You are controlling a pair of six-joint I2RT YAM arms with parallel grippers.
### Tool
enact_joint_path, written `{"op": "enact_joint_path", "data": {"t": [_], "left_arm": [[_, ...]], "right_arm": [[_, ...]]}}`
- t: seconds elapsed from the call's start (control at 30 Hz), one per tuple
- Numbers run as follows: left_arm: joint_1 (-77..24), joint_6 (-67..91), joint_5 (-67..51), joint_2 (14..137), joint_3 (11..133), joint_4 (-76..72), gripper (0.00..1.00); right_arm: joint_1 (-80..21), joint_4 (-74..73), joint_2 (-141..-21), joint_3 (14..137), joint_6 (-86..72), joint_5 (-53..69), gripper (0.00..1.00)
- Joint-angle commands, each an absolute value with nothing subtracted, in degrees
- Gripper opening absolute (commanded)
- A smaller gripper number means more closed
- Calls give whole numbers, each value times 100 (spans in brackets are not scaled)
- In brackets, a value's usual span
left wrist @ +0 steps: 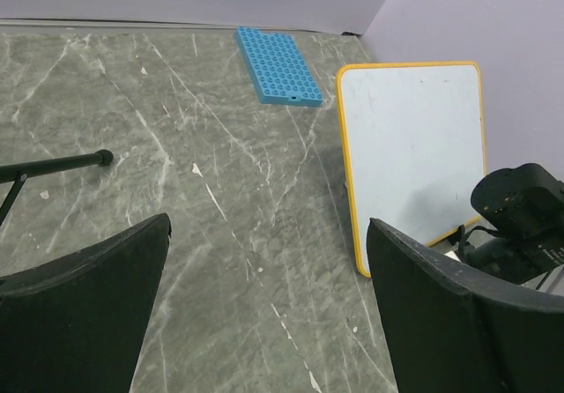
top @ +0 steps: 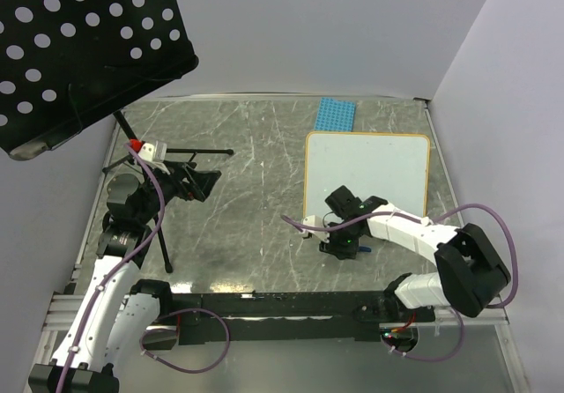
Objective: Write a sentence on the whiteboard
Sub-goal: Pick up the whiteboard marker from the center of the board.
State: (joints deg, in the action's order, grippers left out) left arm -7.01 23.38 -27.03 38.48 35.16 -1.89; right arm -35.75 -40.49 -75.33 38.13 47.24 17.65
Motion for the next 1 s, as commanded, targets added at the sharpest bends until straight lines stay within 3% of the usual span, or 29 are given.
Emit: {"op": "enact_joint_path", "data": {"t": [0.0,0.13,0.43,0.6,0.97], "left_arm": [[-712,2338,-2865,3806,3727,-387,97],[-721,2373,-2900,3788,3718,-422,97],[-721,2452,-3243,3911,3727,-501,97],[-721,2557,-3410,3999,3709,-624,97],[-852,4095,-4218,3912,3296,-1046,97]], "right_arm": [[-3621,-3858,-7673,3823,4606,1503,38],[-3674,-3771,-7813,3753,4527,1293,27],[-3814,-3709,-8059,3744,4509,976,15],[-3858,-3797,-8165,3823,4579,976,1],[-3858,-4570,-7489,4315,4790,2196,0]]}}
